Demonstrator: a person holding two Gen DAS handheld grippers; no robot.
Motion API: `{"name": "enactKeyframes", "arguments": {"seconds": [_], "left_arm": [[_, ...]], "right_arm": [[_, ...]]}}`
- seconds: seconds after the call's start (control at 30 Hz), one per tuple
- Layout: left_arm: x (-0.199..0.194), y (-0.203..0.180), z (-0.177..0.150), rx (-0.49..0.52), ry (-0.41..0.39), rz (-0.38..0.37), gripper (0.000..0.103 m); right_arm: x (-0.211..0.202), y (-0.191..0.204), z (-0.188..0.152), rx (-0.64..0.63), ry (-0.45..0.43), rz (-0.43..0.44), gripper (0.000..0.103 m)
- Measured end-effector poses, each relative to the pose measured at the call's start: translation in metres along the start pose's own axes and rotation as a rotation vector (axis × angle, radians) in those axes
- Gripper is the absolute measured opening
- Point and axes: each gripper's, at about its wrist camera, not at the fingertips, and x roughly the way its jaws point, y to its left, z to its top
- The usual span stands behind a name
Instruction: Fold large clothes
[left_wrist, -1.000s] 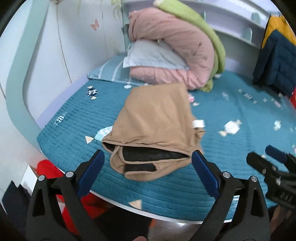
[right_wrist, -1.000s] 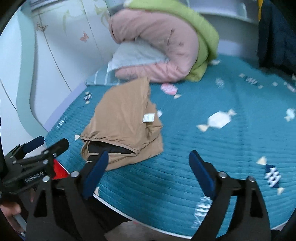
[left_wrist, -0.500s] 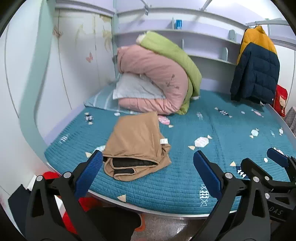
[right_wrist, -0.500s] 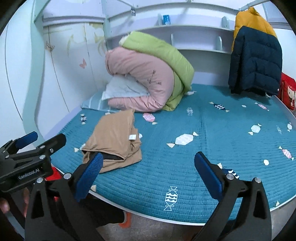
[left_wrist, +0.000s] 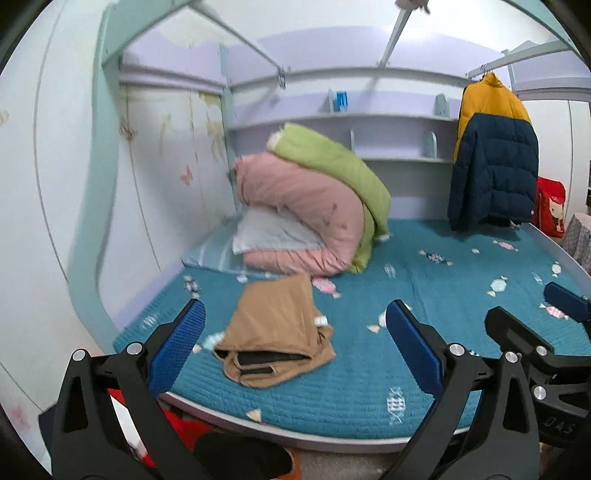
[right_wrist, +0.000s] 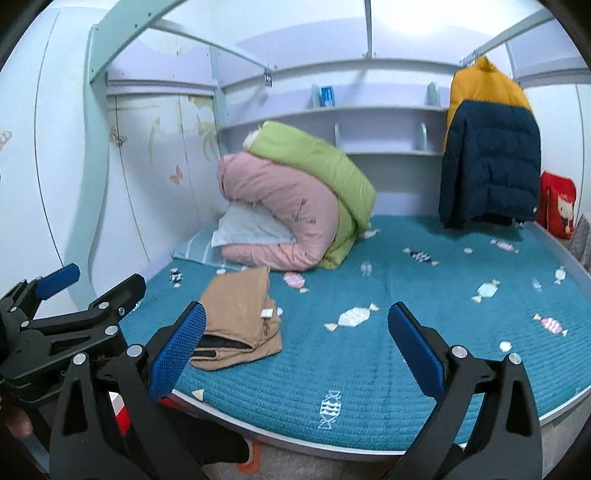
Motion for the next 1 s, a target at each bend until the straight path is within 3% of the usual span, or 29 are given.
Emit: {"name": "enactKeyframes", "arguments": {"seconds": [0.57,1.0], "left_arm": [[-0.061,-0.002,0.023,-0.033,-0.178,-0.028,0.098],[-0.068,-0.001,0.024,-0.033,-0.202,-0.036,0.098]], "right_arm": [[-0.06,-0.003,0.017,-0.02,-0.185,-0.045,0.096],[-0.067,-0.003,0.018,-0.015,-0.199,-0.051,0.096]]}}
